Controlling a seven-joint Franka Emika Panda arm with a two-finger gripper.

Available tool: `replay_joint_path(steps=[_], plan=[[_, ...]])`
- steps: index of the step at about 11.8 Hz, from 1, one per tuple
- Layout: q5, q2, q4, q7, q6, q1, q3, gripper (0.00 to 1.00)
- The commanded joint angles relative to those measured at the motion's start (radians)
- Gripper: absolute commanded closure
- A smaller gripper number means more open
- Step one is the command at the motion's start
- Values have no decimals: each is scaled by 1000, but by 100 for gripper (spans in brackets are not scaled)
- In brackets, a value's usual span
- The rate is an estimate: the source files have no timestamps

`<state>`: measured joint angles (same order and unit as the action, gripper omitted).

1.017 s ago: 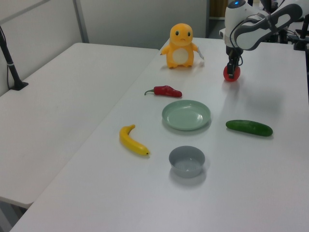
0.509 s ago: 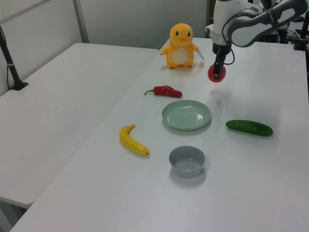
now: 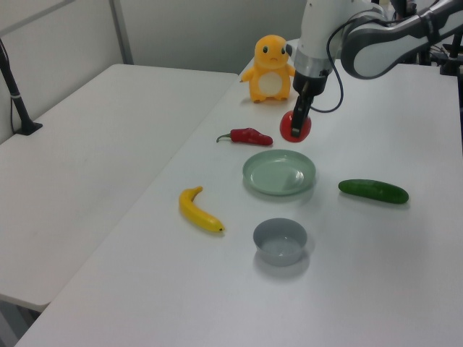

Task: Put the red apple in the bowl
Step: 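Lift the apple and carry it over the grey bowl, then lower the apple into the grey bowl and open the gripper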

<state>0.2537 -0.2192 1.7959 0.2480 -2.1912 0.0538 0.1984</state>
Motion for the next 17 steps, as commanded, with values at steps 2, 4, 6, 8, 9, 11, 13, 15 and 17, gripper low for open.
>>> replay_joint_path(steps=[2, 4, 6, 8, 9, 11, 13, 15, 17], plan=[[13, -2, -7, 120, 13, 206, -7, 74], [18, -23, -9, 152, 13, 311, -7, 74], [18, -83, -51, 166, 14, 377, -7, 74], [65, -188, -154, 169, 4, 383, -7, 72], [105, -212, -168, 168, -8, 383, -7, 72], [140, -244, -168, 169, -53, 385, -7, 71], [156, -270, -168, 172, -61, 386, -7, 67], [168, -269, -168, 191, -61, 399, -4, 67], [168, -267, -168, 191, -58, 400, 4, 60]])
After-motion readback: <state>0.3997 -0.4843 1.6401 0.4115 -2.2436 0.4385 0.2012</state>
